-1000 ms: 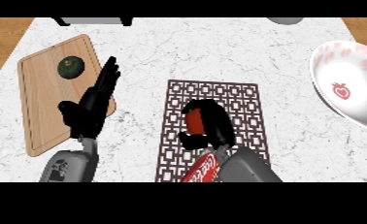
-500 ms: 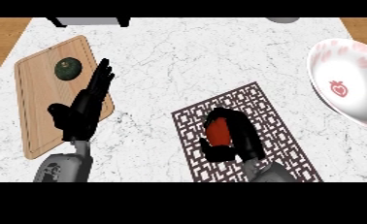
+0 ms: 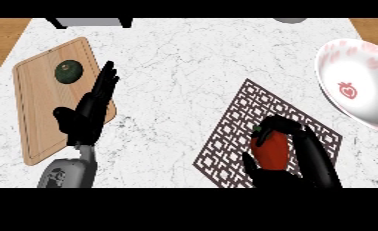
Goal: Pick the bell pepper from the placemat and place it in the bowl
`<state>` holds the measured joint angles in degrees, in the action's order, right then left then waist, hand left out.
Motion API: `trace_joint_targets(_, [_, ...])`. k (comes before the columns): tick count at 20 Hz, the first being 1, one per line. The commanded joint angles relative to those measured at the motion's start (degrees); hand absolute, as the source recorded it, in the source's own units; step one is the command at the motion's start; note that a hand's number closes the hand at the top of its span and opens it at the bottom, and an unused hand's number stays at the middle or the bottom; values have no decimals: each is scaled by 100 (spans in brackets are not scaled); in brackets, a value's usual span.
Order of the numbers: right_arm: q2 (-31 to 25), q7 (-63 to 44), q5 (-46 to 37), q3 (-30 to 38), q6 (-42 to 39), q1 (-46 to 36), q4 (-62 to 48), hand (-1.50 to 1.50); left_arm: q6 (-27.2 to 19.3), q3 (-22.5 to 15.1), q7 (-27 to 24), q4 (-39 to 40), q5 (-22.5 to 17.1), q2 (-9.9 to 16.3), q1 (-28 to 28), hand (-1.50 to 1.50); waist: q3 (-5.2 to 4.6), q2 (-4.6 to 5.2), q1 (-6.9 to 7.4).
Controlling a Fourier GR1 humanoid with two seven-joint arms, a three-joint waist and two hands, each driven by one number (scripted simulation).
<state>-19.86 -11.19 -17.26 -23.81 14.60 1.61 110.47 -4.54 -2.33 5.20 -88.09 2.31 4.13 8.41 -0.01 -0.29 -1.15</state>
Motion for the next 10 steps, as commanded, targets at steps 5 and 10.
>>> trace_joint_targets(5, [-593, -1190, -858, 662, -7, 90, 2296, 150, 111, 17, -152, -72, -38, 41, -174, 0, -9, -2, 43])
trace_joint_targets(10, [-908, -2822, -1035, 1319, -782, -537, 3143, 150, 27, -29, -113, 171, 48, -83, 48, 0, -9, 17, 58])
